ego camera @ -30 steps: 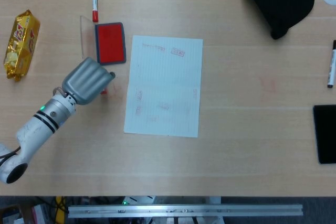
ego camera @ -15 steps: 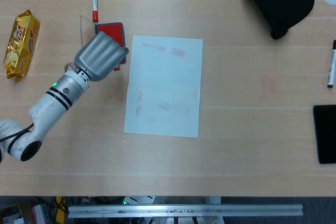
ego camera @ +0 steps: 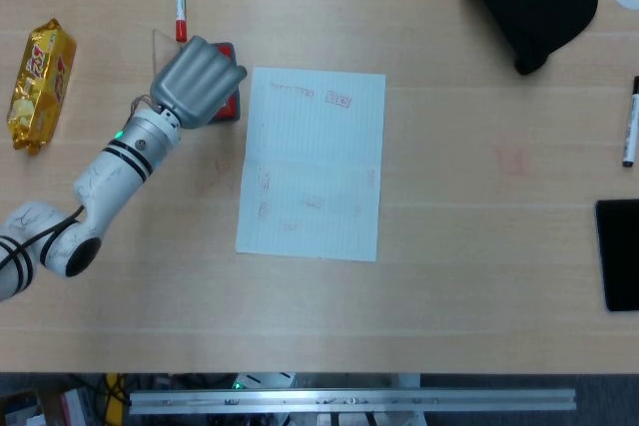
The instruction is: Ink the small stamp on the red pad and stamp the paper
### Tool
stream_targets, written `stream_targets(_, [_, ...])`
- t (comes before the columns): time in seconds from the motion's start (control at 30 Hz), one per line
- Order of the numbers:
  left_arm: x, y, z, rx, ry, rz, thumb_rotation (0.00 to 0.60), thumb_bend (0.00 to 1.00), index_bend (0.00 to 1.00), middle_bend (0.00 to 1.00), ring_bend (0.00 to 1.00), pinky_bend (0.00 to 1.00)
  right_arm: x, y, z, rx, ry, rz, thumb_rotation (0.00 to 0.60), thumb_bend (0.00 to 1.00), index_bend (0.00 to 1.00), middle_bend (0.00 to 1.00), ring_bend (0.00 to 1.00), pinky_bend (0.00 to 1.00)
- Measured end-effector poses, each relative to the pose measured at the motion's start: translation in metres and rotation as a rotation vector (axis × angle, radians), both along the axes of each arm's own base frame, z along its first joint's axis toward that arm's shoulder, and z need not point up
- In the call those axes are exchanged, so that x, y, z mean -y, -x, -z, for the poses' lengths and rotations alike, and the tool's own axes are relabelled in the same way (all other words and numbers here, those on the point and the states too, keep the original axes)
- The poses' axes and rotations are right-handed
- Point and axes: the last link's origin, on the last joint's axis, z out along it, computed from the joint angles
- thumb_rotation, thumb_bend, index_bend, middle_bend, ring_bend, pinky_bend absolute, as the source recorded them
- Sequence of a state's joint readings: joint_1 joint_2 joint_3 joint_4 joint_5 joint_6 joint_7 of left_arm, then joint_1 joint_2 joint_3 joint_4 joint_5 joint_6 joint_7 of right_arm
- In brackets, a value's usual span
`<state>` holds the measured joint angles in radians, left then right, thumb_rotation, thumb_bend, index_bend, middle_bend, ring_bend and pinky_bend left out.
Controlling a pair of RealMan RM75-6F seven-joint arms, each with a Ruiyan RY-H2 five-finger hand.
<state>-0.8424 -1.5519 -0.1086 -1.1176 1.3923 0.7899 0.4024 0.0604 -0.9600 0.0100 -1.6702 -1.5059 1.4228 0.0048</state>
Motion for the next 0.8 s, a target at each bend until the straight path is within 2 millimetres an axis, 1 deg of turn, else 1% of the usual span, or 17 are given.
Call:
stream_targets(0.33, [-0.017, 0.013, 0.011, -0.05, -0.032, -0.02, 0.6, 0.3, 0.65, 1.0, 1.0, 1.0, -0.001, 0.0, 0.0, -0.006, 0.004, 0.011, 0.6, 0.05, 0.3, 0.38, 0.34, 0.48])
stream_targets(0.53, [-0.019, 0.024, 0.019, -0.085, -0.04, -0.029, 0.6, 0.3, 0.65, 1.0, 1.0, 1.0, -0.001, 0.0, 0.001, -0.009, 0.0, 0.014, 0.6, 0.05, 0.3, 0.38, 0.34, 0.48])
stream_targets(0.8, [-0.018, 0.031, 0.029, -0.115, -0.041, -0.02, 0.6, 0.3, 0.65, 1.0, 1.0, 1.0, 0.0, -0.001, 0.002, -0.012, -0.002, 0.016, 0.6, 0.05, 0.3, 0.38, 0.34, 0.48])
